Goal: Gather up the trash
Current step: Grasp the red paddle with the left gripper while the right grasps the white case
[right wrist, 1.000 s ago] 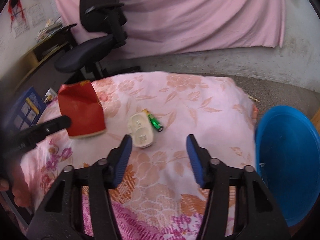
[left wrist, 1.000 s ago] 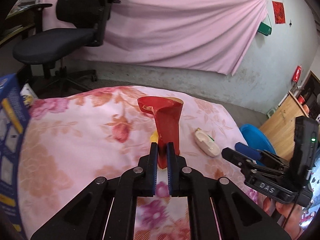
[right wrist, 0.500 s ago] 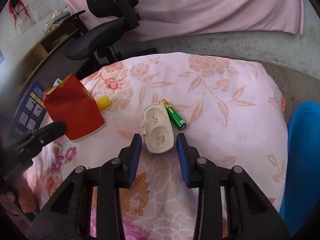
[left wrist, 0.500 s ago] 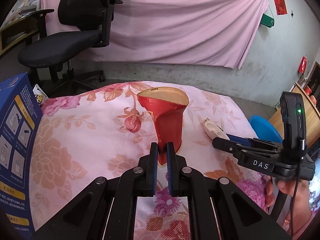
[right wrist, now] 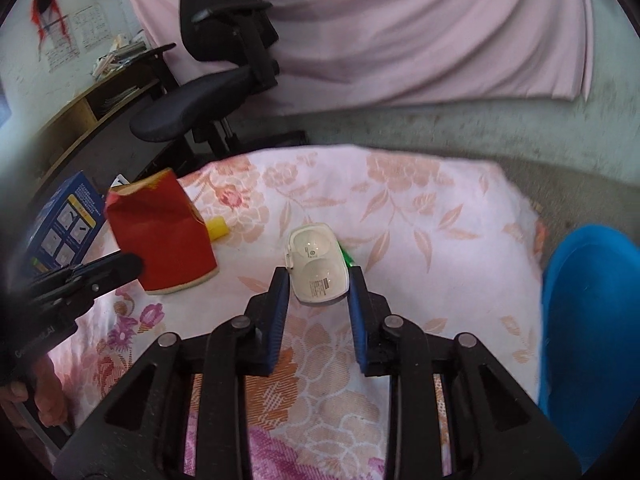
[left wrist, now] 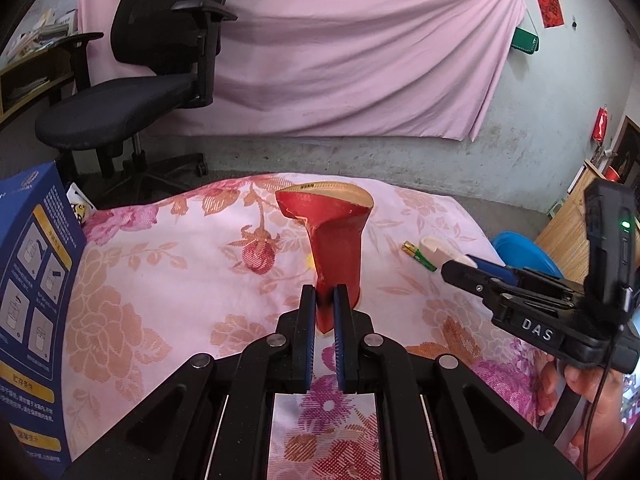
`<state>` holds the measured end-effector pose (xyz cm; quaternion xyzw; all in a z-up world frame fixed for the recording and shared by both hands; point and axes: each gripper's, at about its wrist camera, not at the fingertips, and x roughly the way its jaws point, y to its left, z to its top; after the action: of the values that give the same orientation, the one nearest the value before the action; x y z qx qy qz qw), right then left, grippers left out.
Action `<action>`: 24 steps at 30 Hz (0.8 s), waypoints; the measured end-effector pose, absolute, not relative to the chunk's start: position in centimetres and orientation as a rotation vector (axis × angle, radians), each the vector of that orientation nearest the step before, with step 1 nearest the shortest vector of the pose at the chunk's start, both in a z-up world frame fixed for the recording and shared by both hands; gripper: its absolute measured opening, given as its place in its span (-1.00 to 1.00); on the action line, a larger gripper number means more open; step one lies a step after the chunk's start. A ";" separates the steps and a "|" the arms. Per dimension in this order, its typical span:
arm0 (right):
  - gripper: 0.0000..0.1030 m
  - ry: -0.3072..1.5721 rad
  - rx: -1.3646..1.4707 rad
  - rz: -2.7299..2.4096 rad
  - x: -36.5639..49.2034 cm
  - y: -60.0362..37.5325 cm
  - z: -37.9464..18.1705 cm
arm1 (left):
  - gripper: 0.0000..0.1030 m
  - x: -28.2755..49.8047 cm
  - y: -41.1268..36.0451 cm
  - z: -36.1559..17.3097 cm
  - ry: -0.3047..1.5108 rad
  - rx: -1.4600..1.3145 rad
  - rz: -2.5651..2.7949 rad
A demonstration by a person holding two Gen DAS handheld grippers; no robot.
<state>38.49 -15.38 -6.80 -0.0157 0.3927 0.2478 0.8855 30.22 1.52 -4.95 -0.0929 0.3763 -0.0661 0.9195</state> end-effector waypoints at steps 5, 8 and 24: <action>0.01 0.677 -0.067 0.491 36.7 -15.3 -5.1 | -0.89 29.9 1.4 -4.4 0.735 -0.185 -0.139; 0.01 0.582 -0.068 0.472 35.4 -15.7 -4.1 | -0.89 29.4 1.1 -3.8 0.688 -0.172 -0.137; 0.01 0.478 -0.009 0.467 33.4 -17.0 -3.0 | -1.00 28.6 -0.9 -3.4 0.674 -0.083 -0.195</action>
<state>33.45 -16.95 -3.01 -0.0043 0.2345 0.2293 0.9447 28.62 -0.93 -3.42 -0.0406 0.3303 -0.0957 0.9381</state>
